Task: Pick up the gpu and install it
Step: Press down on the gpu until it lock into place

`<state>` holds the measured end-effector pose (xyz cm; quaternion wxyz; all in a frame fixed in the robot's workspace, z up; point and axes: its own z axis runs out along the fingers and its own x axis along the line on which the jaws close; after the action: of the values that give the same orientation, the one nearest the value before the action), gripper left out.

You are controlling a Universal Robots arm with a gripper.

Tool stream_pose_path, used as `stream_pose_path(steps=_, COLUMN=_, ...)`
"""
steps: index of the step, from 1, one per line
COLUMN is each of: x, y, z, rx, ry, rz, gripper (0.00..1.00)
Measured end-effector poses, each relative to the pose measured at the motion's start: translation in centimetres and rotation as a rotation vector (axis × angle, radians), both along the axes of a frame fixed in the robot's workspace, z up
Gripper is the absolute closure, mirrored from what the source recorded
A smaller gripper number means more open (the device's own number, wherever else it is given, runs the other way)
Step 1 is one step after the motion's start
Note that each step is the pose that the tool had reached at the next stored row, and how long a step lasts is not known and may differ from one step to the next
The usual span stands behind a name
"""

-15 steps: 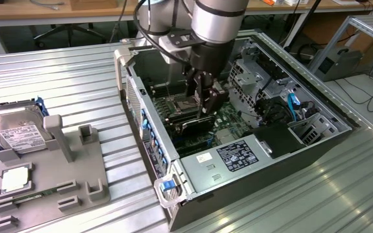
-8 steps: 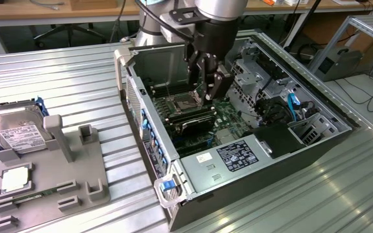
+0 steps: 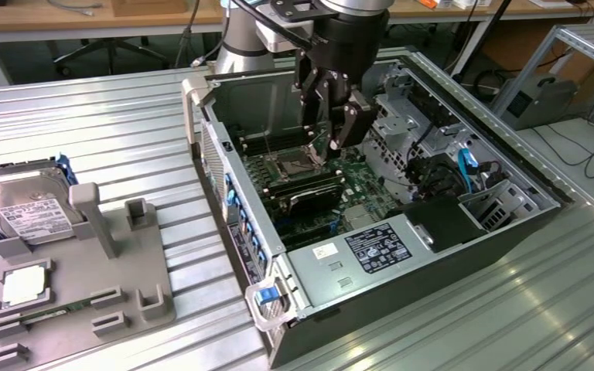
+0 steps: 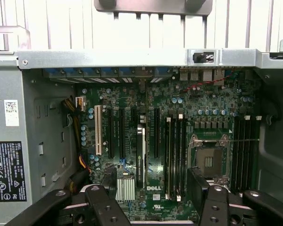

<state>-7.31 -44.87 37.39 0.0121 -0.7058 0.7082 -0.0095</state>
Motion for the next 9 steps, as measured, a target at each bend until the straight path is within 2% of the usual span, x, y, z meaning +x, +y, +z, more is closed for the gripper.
stream_pose_path(steps=9, x=0.0, y=0.0, z=0.0, rx=0.0, ry=0.0, rz=0.0, gripper=0.29)
